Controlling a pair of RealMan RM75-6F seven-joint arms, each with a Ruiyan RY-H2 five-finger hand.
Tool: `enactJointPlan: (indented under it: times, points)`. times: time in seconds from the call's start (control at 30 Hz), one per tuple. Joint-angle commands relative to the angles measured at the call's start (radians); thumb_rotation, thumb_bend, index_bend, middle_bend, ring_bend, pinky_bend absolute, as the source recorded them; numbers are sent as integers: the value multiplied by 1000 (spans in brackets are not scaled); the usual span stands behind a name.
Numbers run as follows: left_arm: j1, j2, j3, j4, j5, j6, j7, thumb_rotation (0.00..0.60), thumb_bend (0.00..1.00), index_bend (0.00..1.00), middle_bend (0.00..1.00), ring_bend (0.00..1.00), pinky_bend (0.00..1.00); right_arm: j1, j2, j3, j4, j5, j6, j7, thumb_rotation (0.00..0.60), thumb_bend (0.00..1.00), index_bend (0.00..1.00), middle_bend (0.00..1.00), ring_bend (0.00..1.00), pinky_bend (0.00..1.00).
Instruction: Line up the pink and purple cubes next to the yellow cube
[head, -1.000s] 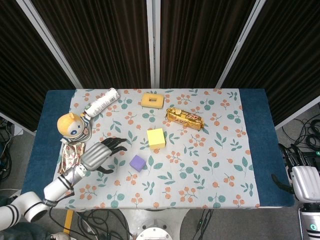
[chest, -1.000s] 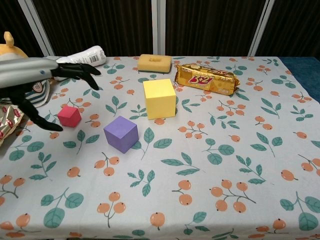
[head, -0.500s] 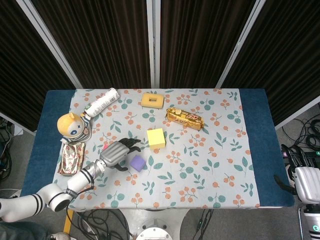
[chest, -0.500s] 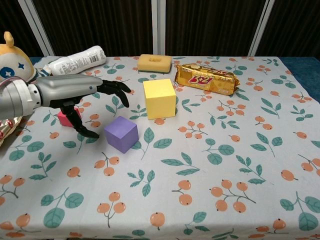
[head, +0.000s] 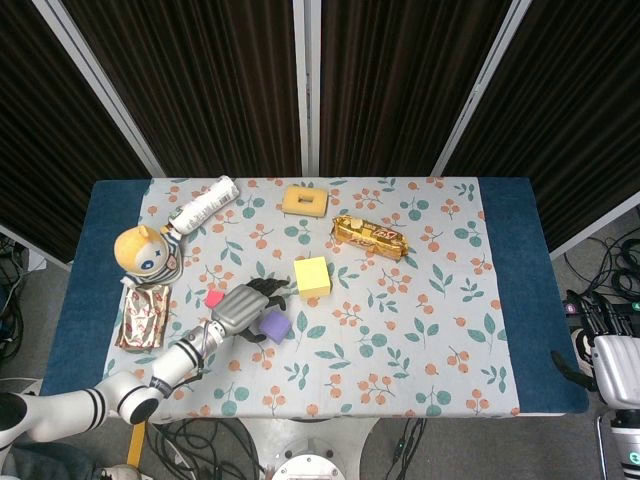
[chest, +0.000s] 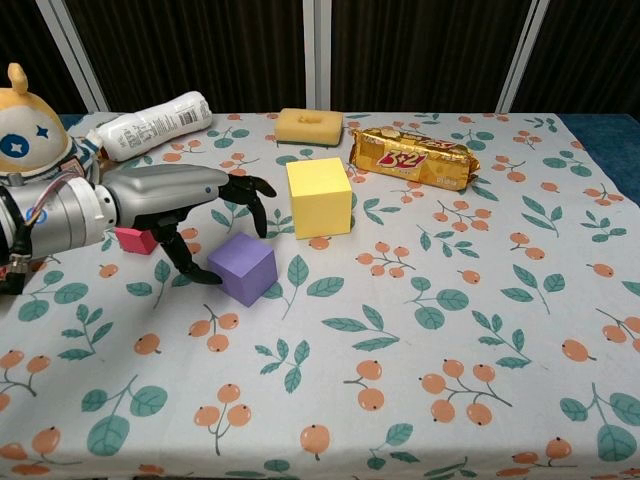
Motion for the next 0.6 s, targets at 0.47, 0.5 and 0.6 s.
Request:
enactJointPlan:
  times: [0.47, 0.5, 0.6]
  points:
    - [55, 24, -78, -84, -235, 42, -33, 600, 254, 540, 184, 107, 153, 0, -3, 4, 14, 0, 1, 18, 600, 171, 37, 157, 29, 133]
    - [61, 23, -92, -86, -270, 54, -28, 600, 254, 541, 184, 107, 153, 1, -3, 3, 15, 0, 0, 20, 600, 171, 37, 157, 29, 133]
    - [65, 3, -129, -78, -363, 73, -6, 600, 255, 540, 184, 107, 154, 2, -7, 3, 19, -2, -2, 24, 600, 171, 37, 157, 29, 133]
